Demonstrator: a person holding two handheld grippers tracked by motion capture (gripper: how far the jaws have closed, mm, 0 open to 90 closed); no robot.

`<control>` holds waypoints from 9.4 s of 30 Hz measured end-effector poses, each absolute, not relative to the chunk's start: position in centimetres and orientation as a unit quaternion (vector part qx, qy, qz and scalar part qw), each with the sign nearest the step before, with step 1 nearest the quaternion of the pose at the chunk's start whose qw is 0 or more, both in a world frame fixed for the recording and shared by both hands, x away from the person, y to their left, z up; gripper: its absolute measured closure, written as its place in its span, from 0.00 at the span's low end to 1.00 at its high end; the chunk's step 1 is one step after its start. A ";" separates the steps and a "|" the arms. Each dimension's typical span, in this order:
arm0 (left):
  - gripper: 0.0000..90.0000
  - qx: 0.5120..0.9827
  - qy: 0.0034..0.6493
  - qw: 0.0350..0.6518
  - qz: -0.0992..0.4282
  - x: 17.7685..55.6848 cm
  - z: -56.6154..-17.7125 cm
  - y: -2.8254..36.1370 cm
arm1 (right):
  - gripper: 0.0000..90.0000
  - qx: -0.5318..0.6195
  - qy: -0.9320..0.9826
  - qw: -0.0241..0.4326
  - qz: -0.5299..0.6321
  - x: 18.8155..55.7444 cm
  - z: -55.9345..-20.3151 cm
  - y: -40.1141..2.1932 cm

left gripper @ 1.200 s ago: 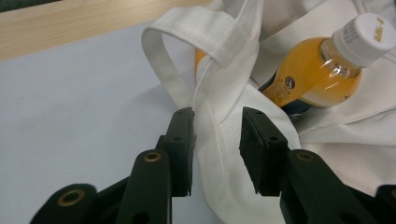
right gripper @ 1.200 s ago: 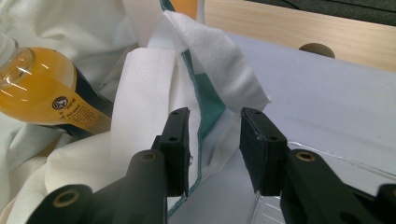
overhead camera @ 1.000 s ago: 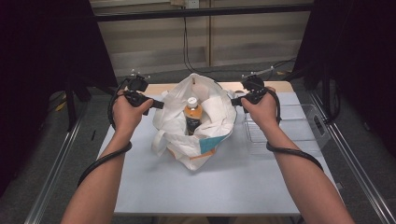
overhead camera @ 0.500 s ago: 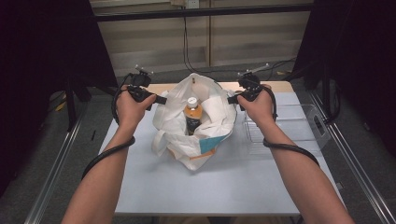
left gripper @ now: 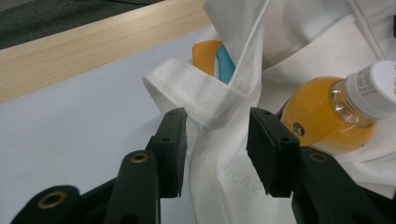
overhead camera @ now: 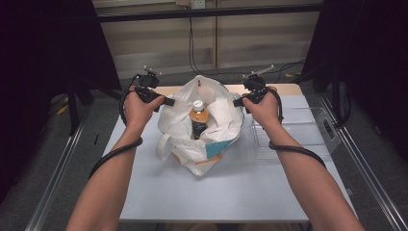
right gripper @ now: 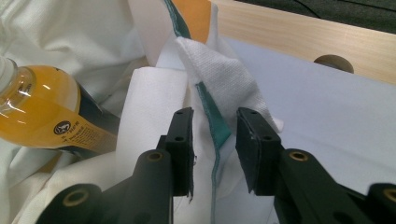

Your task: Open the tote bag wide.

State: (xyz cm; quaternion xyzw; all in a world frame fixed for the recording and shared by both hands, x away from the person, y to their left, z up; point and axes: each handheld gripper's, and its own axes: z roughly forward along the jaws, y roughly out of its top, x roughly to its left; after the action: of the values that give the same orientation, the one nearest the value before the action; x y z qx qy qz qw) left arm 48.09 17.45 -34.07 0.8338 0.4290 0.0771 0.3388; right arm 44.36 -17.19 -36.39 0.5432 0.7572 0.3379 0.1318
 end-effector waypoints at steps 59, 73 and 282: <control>0.91 0.844 0.450 0.280 0.079 48.8 -39.0 17.6 | 0.97 0.549 0.766 0.108 0.316 45.1 -39.4 -16.8; 0.97 0.848 0.451 0.270 0.069 48.6 -40.0 17.7 | 0.97 0.550 0.770 0.107 0.306 45.0 -40.2 -16.5; 0.34 0.831 0.436 0.345 0.015 40.8 -37.6 19.2 | 0.32 0.470 0.802 0.070 0.362 39.5 -39.7 -12.2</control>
State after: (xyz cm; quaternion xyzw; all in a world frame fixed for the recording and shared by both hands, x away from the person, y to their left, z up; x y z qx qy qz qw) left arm 40.81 19.22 -37.62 0.8309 0.4363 0.0152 0.3451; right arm 39.52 -12.23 -39.72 0.4700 0.8020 0.3621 0.0697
